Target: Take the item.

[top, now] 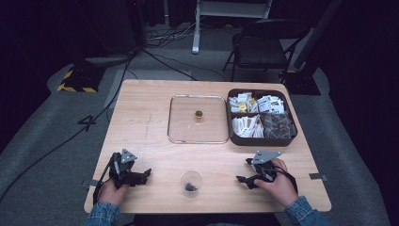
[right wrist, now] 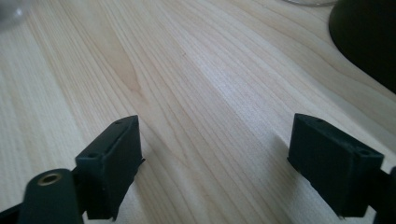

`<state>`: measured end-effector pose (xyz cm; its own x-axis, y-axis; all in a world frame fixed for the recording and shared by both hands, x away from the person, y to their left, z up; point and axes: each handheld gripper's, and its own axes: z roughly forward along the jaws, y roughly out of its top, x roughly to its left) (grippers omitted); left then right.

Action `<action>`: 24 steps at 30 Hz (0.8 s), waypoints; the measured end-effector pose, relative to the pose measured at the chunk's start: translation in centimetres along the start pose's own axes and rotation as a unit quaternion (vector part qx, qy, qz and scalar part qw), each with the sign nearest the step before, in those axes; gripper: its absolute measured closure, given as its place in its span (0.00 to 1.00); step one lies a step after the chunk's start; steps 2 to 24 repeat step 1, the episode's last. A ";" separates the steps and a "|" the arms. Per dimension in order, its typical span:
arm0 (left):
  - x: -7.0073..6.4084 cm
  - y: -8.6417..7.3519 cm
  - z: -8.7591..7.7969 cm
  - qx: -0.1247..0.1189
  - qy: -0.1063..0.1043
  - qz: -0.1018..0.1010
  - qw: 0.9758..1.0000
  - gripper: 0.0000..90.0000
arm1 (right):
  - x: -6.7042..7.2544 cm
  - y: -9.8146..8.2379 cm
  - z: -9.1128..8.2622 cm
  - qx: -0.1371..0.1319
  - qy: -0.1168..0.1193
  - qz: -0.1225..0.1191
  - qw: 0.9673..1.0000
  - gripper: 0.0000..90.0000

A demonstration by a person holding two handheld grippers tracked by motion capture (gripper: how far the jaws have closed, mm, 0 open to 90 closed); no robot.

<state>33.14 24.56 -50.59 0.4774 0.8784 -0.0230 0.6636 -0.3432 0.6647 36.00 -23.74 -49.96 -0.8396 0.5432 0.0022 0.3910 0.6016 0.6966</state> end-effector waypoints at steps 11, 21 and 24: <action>0.0 0.0 0.0 0.000 0.000 0.000 1.000 0.00 | 0.2 0.0 0.2 -0.004 -0.003 0.002 1.000 0.12; 0.0 0.0 0.0 0.000 0.000 0.000 1.000 0.00 | 0.2 0.0 0.2 -0.004 -0.003 0.002 1.000 0.12; 0.0 0.0 0.0 0.000 0.000 0.000 1.000 0.00 | 0.2 0.0 0.2 -0.004 -0.003 0.002 1.000 0.12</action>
